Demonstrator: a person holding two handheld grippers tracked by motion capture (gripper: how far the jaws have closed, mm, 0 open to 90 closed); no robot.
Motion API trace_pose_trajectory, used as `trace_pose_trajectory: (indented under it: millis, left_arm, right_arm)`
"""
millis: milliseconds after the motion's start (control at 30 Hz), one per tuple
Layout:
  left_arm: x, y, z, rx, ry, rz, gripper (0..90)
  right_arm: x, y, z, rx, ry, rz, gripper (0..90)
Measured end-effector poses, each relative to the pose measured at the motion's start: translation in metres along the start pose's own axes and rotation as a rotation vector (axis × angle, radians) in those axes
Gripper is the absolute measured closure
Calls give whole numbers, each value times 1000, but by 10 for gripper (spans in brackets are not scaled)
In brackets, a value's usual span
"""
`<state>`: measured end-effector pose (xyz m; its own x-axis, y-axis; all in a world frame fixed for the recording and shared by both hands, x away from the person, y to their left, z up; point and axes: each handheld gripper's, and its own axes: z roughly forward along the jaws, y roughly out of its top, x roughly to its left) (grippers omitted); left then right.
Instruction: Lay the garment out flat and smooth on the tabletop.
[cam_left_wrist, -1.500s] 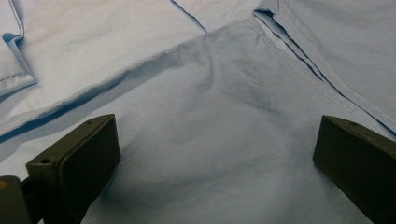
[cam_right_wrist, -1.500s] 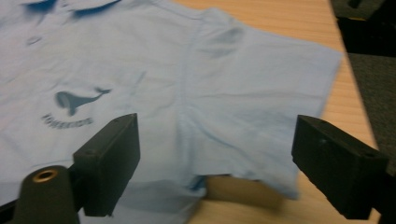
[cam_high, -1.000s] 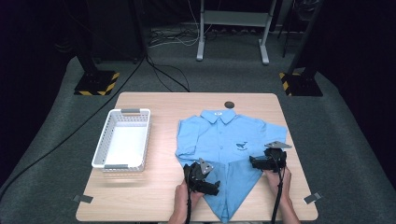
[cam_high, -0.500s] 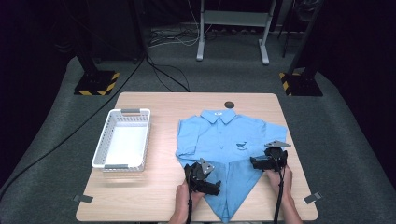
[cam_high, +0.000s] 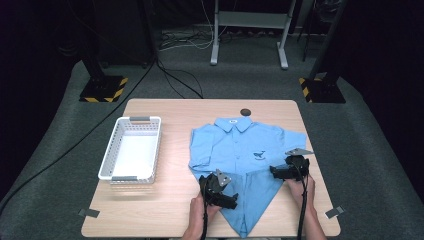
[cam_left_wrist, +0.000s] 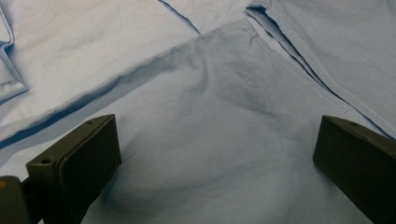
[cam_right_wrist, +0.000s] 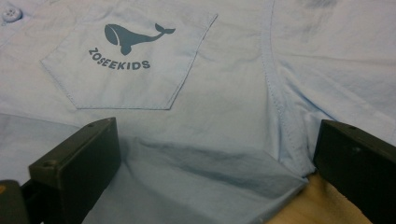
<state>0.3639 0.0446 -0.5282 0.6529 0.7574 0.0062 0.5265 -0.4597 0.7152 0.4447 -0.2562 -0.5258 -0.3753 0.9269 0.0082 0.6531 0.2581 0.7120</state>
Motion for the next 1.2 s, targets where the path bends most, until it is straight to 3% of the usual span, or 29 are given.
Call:
trace_pose_trajectory:
  millis: [400,567,700,867,967,1200]
  left_arm:
    - [0,1,1,-3,-7,-8,5]
    - [8,1,0,-9,-17,-20,4]
    - [21,3,0,-19,-12,-48,5]
    - [42,15,-6,-42,34,-58,5]
    - [58,25,-6,-38,73,-51,10]
    - [91,40,4,-5,105,-106,91]
  right_arm:
    - [-2,0,0,-11,-2,1,8]
    - [-2,-1,0,-14,-1,0,9]
    - [-2,-1,0,-15,-1,0,10]
    - [-2,-1,0,-15,-1,1,11]
    - [-2,-1,0,-15,0,2,13]
    - [-2,-1,0,-16,0,2,14]
